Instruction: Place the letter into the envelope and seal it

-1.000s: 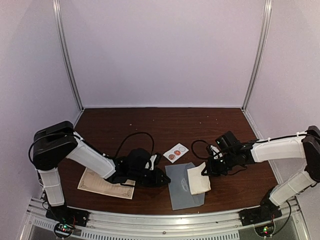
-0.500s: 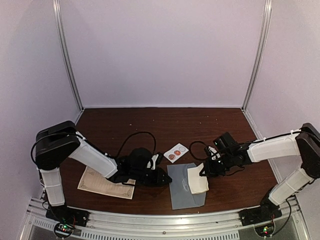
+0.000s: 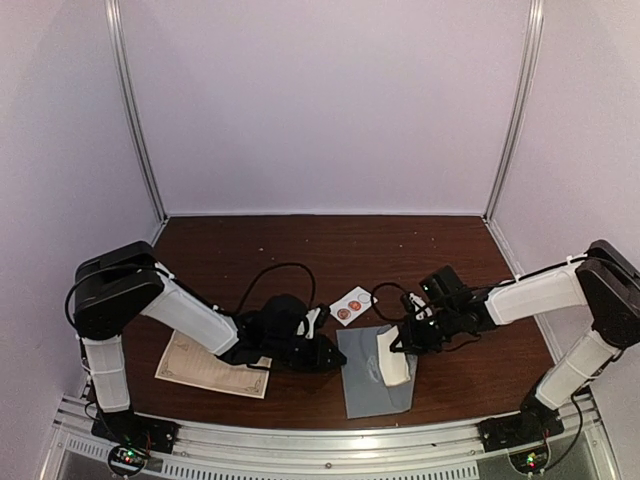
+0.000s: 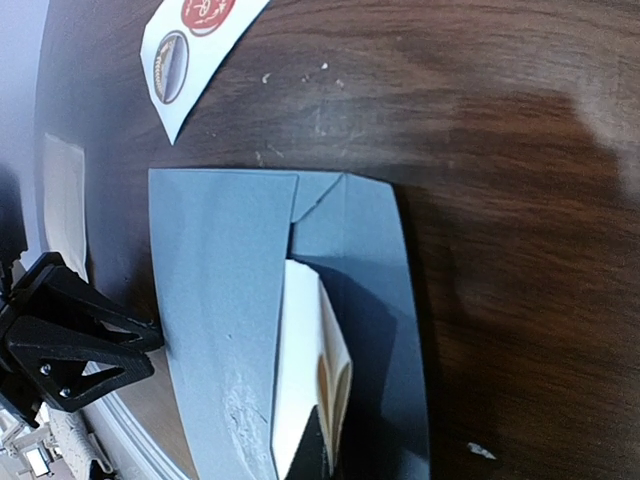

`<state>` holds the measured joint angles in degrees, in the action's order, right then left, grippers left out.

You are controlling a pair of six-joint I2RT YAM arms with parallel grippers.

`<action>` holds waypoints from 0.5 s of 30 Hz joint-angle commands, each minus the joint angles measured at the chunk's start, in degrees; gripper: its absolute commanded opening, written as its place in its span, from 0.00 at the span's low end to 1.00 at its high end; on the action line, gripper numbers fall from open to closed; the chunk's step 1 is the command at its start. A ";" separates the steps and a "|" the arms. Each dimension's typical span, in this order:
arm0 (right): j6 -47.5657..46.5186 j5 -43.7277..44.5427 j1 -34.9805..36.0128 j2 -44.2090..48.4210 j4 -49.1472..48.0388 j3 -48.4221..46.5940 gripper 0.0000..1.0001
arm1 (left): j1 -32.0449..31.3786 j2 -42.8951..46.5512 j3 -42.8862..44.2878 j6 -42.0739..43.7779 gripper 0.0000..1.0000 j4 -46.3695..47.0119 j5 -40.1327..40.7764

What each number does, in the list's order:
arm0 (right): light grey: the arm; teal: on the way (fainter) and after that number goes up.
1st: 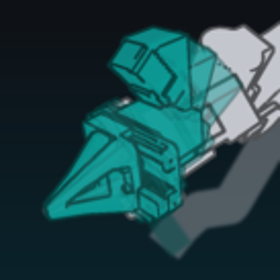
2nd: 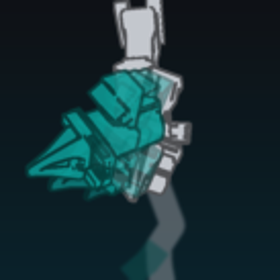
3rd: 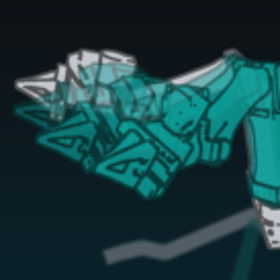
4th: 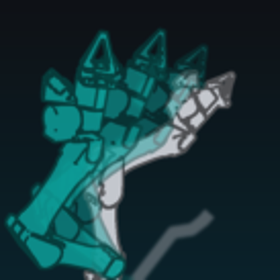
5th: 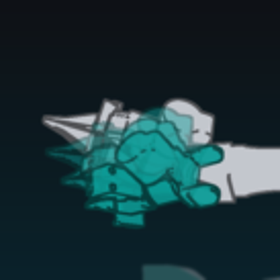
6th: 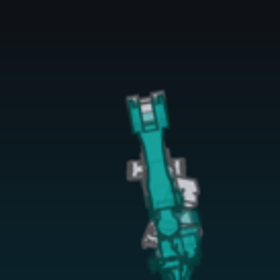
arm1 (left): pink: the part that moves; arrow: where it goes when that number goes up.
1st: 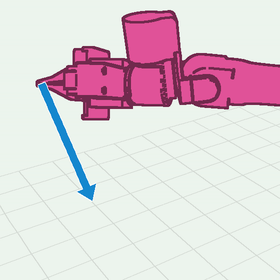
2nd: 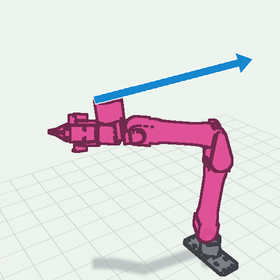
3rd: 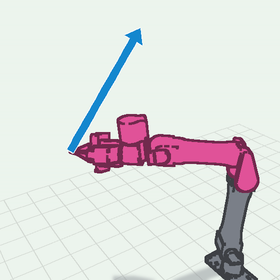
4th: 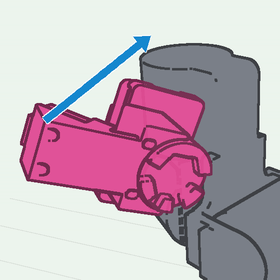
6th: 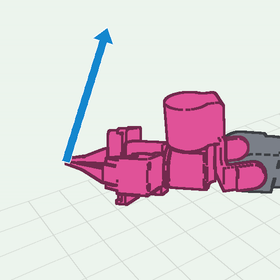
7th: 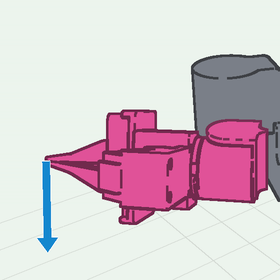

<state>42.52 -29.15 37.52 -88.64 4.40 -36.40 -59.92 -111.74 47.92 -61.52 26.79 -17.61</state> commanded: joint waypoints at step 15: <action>-5.61 8.38 1.13 6.57 12.66 -6.50 0.55 | 0.42 1.15 -0.23 1.03 0.21 -1.56 1.34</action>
<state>39.24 -26.06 38.28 -86.17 10.31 -41.08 -59.92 -111.72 48.16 -61.39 26.46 -17.43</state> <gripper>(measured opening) 0.463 0.208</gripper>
